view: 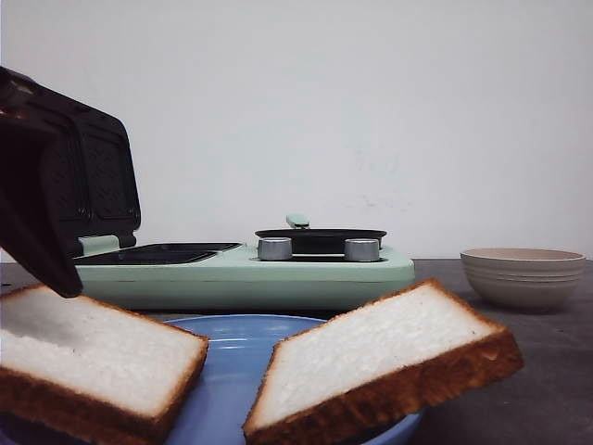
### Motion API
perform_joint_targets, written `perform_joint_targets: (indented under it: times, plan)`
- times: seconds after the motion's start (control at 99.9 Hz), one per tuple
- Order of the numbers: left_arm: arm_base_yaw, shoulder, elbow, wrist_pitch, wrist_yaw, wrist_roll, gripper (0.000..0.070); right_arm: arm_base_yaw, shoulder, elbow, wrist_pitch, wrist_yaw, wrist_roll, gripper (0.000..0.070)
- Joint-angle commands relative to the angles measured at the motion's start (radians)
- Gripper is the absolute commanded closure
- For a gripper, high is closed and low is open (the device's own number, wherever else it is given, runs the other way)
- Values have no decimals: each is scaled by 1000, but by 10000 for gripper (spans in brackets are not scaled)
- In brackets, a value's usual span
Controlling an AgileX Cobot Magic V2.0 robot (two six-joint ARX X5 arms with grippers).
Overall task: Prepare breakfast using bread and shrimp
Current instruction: 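Grasp the bread slice nearest the left gripper by its edge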
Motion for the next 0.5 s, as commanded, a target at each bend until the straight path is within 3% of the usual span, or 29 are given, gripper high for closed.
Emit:
perform_joint_targets:
  times: [0.0, 0.09, 0.22, 0.49]
  plan:
    - [-10, 19, 6, 13, 7, -18, 191, 1, 3, 10, 10, -4, 10, 459]
    - [-18, 25, 6, 19, 7, -21, 204, 1, 3, 10, 10, -3, 10, 459]
    - [-23, 29, 6, 21, 6, -21, 294, 1, 3, 10, 10, -3, 10, 459]
    - [-24, 29, 6, 23, 6, -21, 567, 1, 3, 10, 10, -3, 11, 458]
